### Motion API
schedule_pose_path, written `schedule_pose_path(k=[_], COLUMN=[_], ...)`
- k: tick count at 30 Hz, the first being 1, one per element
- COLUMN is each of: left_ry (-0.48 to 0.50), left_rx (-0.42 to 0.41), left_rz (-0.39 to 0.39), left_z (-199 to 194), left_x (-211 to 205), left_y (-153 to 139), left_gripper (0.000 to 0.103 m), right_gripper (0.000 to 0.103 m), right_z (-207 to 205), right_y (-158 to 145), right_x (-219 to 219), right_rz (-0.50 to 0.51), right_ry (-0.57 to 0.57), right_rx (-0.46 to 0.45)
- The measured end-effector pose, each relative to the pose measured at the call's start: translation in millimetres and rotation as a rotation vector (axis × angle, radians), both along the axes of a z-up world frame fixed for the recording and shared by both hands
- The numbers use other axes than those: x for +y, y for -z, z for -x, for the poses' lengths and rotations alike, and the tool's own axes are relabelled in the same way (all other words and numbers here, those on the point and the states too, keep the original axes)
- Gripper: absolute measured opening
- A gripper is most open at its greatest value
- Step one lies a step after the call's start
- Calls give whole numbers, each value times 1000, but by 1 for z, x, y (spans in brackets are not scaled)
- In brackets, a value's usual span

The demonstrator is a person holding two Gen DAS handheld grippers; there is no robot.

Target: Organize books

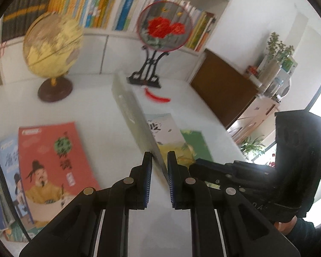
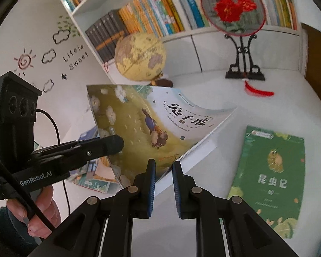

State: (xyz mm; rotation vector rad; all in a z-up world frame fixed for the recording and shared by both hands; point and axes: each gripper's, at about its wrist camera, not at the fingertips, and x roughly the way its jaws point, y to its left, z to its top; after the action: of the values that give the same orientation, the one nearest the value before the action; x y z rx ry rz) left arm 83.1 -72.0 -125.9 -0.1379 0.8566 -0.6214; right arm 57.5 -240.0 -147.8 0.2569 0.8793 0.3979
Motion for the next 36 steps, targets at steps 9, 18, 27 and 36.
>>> schedule_pose_path(k=[9,18,27,36], left_ry=[79,102,-22,-75], left_rx=[-65,56,146,163], left_rz=[-9,-30,-30,23], left_z=[6,9,14,25], left_x=[-71,-69,-36,2], left_y=[-13,16,43,50], left_gripper=[11,19,19,20], right_gripper=[12,11,14,14], right_z=[3,1,-20,-84], right_y=[-29,6,34,72], right_x=[-46,-95,-105,-27], right_rz=[-58,-52,-102,-141], right_ry=[-20,9,18,-57], right_rx=[-65,114,190,254])
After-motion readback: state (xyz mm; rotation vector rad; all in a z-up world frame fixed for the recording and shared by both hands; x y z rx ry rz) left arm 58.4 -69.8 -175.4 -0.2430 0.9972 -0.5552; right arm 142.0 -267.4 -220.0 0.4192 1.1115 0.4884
